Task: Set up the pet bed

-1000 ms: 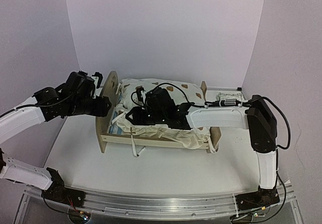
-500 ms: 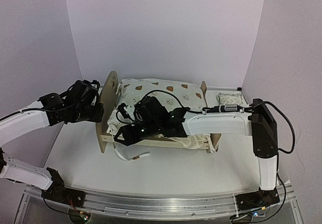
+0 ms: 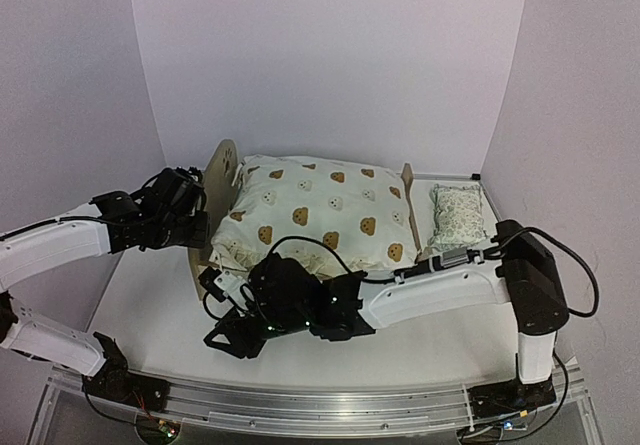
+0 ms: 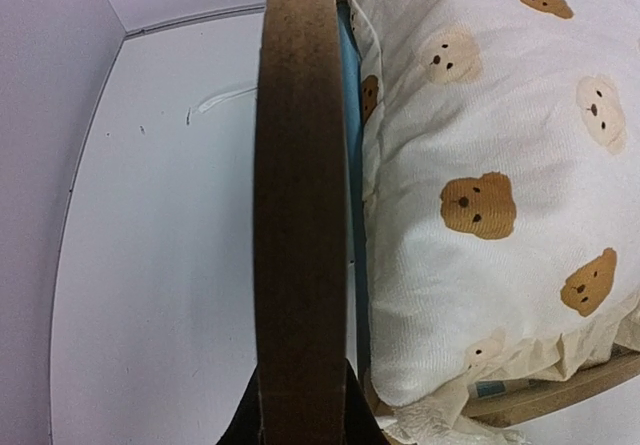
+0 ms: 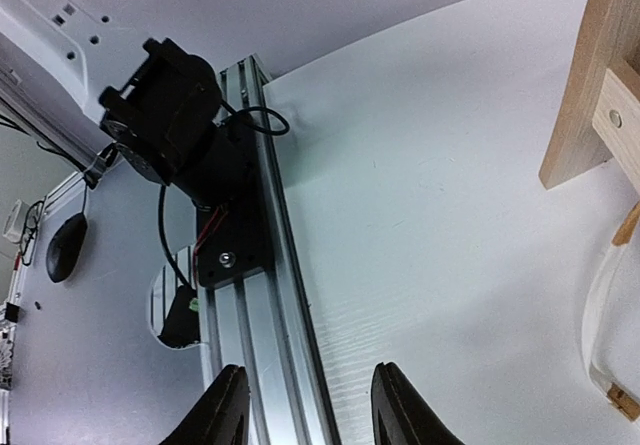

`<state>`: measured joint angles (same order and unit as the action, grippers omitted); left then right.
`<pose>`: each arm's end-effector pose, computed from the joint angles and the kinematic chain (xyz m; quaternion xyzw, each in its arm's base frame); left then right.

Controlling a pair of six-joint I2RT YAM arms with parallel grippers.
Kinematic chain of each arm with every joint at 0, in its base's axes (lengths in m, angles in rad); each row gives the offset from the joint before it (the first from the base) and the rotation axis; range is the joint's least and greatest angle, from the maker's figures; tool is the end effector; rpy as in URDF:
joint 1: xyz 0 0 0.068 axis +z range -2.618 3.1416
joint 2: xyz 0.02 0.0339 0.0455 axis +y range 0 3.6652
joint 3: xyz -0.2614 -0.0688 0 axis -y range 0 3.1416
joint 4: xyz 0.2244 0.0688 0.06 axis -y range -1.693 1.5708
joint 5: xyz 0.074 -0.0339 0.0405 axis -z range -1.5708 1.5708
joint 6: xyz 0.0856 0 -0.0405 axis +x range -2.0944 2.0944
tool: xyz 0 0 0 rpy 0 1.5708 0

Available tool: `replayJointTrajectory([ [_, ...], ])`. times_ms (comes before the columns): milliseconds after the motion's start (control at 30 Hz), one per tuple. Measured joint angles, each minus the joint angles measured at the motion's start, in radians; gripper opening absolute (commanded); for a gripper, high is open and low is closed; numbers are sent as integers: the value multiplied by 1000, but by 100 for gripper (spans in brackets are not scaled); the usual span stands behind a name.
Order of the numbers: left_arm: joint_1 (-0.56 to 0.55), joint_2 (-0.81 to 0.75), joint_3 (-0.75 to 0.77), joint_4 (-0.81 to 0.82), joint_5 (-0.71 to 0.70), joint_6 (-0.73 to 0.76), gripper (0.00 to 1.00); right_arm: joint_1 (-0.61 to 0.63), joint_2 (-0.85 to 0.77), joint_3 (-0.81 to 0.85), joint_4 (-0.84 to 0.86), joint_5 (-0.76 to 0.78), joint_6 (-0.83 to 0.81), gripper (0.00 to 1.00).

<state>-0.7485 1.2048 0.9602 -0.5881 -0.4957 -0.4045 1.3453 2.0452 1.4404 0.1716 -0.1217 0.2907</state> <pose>0.2176 -0.1465 0.2510 0.0676 0.9060 0.0012 0.4179 0.1022 0.4920 0.2011 -0.4515 0.7103 0.4274 0.3302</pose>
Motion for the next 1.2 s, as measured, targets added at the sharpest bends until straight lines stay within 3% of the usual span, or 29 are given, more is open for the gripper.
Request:
replayJointTrajectory([
  [233, 1, 37, 46, -21, 13, 2, 0, -10, 140, -102, 328, 97, -73, 41],
  [567, 2, 49, 108, -98, 31, -6, 0, -16, 363, -86, 721, 180, -258, 46],
  [800, 1, 50, 120, -114, 41, -4, 0, -23, 522, 54, 816, 280, -376, 45],
  [1200, 4, 50, 131, -120, 52, 9, 0, -109, 628, 206, 872, 399, -499, 48],
])
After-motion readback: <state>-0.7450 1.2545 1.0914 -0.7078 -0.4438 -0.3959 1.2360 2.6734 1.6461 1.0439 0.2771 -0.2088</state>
